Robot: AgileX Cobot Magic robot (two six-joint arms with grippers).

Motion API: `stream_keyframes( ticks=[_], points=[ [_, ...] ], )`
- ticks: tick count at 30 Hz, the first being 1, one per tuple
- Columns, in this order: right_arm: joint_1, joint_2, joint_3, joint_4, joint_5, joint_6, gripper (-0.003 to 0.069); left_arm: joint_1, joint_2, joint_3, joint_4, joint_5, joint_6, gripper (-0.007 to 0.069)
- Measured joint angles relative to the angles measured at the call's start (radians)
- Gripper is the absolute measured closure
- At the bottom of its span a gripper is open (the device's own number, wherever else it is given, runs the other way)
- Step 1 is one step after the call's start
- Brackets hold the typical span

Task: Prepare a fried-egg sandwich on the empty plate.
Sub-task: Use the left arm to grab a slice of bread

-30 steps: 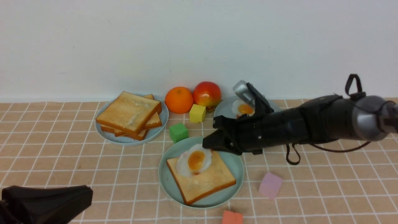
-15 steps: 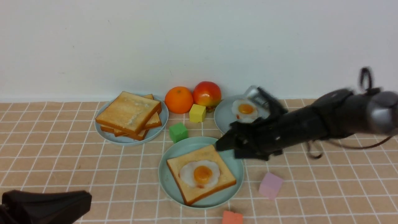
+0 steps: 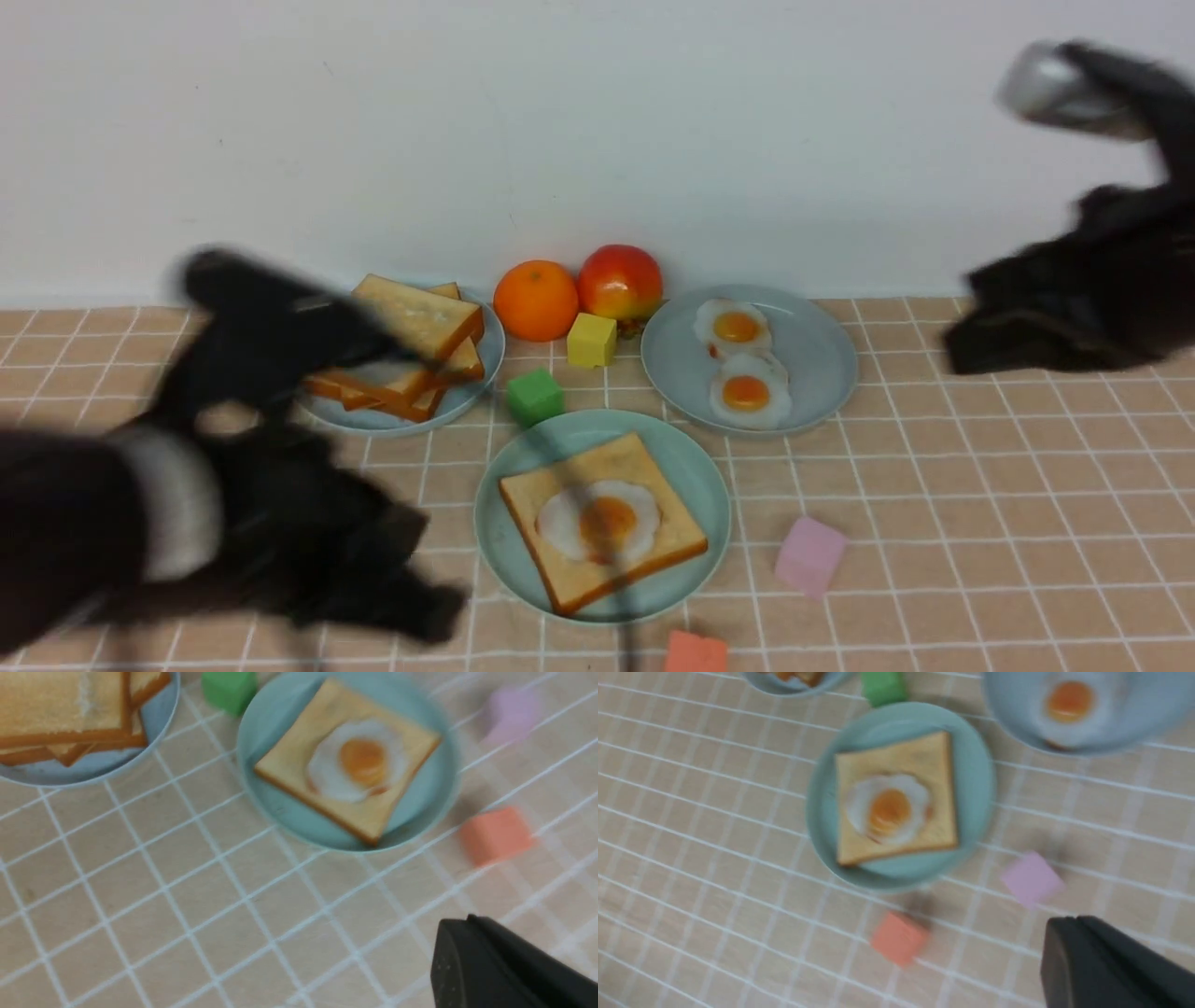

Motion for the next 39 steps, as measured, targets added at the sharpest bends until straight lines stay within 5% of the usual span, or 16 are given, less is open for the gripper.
stream_keyframes(
  ticks=[5,15,19,28,39],
  points=[
    [0.055,-0.185,0.033,-0.152,0.101,0.132,0.0667,0.162,0.254,-0.183,-0.043,0.006,0.128,0.0638],
    [0.064,-0.484,0.209,-0.195,0.118,0.159,0.0656,0.382,0.654,-0.532,-0.076,0.003,0.274,0.0615],
    [0.064,-0.533,0.219,-0.208,0.117,0.162,0.0653,0.409,0.727,-0.607,-0.041,0.005,0.296,0.0524],
    [0.064,-0.556,0.221,-0.209,0.118,0.184,0.0645,0.419,0.805,-0.627,0.021,-0.002,0.364,0.0182],
    [0.064,-0.556,0.221,-0.209,0.110,0.184,0.0643,0.419,0.878,-0.627,0.044,-0.031,0.499,0.0118]
  ],
)
